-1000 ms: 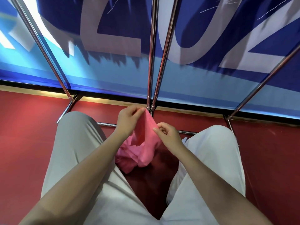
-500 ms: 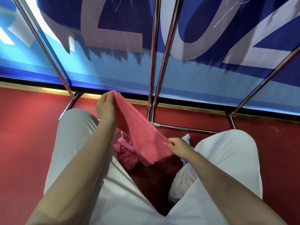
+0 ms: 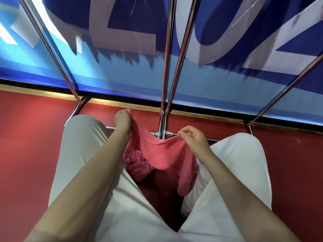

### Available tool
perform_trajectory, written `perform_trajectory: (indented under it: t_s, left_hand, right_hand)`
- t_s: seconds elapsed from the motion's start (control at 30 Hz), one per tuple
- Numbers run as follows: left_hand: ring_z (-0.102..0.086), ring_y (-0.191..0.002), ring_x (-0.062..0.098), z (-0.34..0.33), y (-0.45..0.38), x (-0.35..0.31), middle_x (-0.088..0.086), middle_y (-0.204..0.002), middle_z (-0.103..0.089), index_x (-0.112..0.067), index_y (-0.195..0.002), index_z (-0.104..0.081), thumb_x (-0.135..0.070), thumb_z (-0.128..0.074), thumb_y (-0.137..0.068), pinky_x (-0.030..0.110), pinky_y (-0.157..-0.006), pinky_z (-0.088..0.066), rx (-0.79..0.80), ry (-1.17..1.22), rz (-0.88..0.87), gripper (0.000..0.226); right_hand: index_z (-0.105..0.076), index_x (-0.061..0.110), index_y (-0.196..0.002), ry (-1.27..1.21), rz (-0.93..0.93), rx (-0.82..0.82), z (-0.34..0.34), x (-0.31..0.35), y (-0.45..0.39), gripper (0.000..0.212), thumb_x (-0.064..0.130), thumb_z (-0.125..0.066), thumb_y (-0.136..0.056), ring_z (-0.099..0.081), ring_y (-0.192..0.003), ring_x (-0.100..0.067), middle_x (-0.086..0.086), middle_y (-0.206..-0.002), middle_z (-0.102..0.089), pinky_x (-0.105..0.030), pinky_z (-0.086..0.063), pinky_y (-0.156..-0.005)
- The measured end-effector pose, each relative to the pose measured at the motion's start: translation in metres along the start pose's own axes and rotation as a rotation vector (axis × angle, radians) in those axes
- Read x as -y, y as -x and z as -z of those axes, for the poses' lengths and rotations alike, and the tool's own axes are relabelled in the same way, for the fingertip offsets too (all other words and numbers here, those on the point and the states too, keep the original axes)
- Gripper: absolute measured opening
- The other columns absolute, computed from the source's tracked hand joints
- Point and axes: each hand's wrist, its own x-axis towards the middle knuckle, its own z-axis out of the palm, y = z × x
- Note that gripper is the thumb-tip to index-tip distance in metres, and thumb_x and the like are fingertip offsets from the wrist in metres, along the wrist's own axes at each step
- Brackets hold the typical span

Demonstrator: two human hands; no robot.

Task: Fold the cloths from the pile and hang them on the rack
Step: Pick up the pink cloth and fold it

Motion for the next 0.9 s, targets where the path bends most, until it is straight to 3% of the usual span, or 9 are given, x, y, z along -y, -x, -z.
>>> perform_trajectory:
  t_s: [0.07,0.17,0.23,0.33,0.43,0.5,0.63,0.77,0.9]
  left_hand:
    - [-0.033,-0.052,0.013,-0.001,0.003,0.005,-0.001,-0.061,-0.039,-0.016,-0.069,-0.05,-0.003,-0.043,-0.091,0.022,-0.047,-0.028,0.015,-0.11,-0.064,0.027]
    - [-0.034,-0.053,0.012,0.003,0.0,0.001,0.0,-0.062,-0.04,-0.017,-0.07,-0.051,-0.002,-0.04,-0.09,0.025,-0.05,-0.028,0.003,-0.139,-0.139,0.027]
    - [-0.031,-0.053,0.012,0.006,-0.005,-0.006,0.0,-0.062,-0.036,-0.016,-0.068,-0.048,0.0,-0.041,-0.09,0.024,-0.048,-0.026,-0.023,-0.099,-0.157,0.028]
    - [-0.033,-0.058,0.014,0.013,-0.016,-0.012,0.001,-0.064,-0.037,-0.017,-0.067,-0.047,-0.001,-0.042,-0.09,0.025,-0.05,-0.028,-0.068,-0.13,-0.181,0.029]
    - [-0.045,-0.072,0.019,0.016,-0.019,-0.008,-0.001,-0.069,-0.048,-0.019,-0.072,-0.054,-0.007,-0.041,-0.089,0.029,-0.066,-0.036,-0.078,-0.24,-0.225,0.025]
    - [-0.046,-0.078,0.02,0.012,-0.014,0.0,-0.001,-0.071,-0.052,-0.02,-0.073,-0.057,-0.014,-0.043,-0.088,0.033,-0.071,-0.035,-0.047,-0.332,-0.273,0.022]
    - [-0.053,-0.073,0.02,-0.002,0.015,0.027,0.002,-0.076,-0.059,-0.01,-0.085,-0.063,-0.029,-0.054,-0.094,0.036,-0.072,-0.046,0.166,-0.536,-0.429,0.022]
    - [-0.06,-0.074,0.009,-0.015,0.043,0.053,0.002,-0.098,-0.071,-0.017,-0.109,-0.068,-0.016,-0.052,-0.097,0.027,-0.074,-0.047,0.428,-0.627,-0.465,0.02]
    - [-0.063,-0.108,0.021,-0.019,0.052,0.069,0.0,-0.122,-0.066,-0.017,-0.126,-0.062,-0.019,-0.049,-0.1,0.038,-0.099,-0.046,0.636,-0.759,-0.47,0.03]
  right_hand:
    - [-0.065,0.017,-0.083,0.132,0.019,0.039,0.0,-0.001,-0.003,0.008,0.017,-0.063,-0.09,-0.036,-0.054,-0.003,0.011,-0.058,-0.038,-0.02,-0.032,-0.056]
    - [-0.066,0.019,-0.09,0.517,0.063,0.171,0.008,-0.011,-0.003,0.003,0.019,-0.065,-0.086,-0.055,-0.074,-0.008,0.008,-0.078,-0.061,-0.025,-0.039,-0.068]
    - [-0.067,0.017,-0.088,0.602,0.068,0.212,0.012,-0.016,-0.002,0.003,0.017,-0.064,-0.087,-0.059,-0.083,-0.013,0.004,-0.086,-0.068,-0.026,-0.039,-0.071]
    - [-0.066,0.013,-0.081,0.485,0.047,0.126,0.009,-0.015,-0.004,0.008,0.017,-0.065,-0.088,-0.059,-0.077,-0.018,-0.006,-0.08,-0.067,-0.027,-0.038,-0.068]
    - [-0.064,0.01,-0.079,0.279,0.007,0.047,0.004,-0.009,-0.003,0.014,0.018,-0.064,-0.089,-0.05,-0.068,-0.014,-0.021,-0.08,-0.061,-0.026,-0.038,-0.064]
    - [-0.063,0.009,-0.079,0.209,0.029,0.016,0.002,-0.005,0.0,0.013,0.016,-0.063,-0.091,-0.049,-0.069,-0.008,-0.017,-0.079,-0.062,-0.024,-0.038,-0.065]
    - [-0.063,0.016,-0.078,0.092,0.083,-0.035,-0.002,0.003,-0.001,0.015,0.014,-0.061,-0.092,-0.053,-0.069,0.0,0.008,-0.073,-0.061,-0.015,-0.041,-0.068]
    - [-0.065,0.009,-0.081,-0.021,0.102,-0.076,-0.003,0.009,-0.004,0.012,0.007,-0.06,-0.092,-0.056,-0.07,0.007,0.011,-0.074,-0.063,-0.009,-0.042,-0.07]
    - [-0.066,0.009,-0.084,-0.055,0.133,-0.063,0.001,0.012,-0.004,0.011,0.005,-0.059,-0.092,-0.058,-0.073,0.006,0.014,-0.073,-0.065,-0.01,-0.043,-0.071]
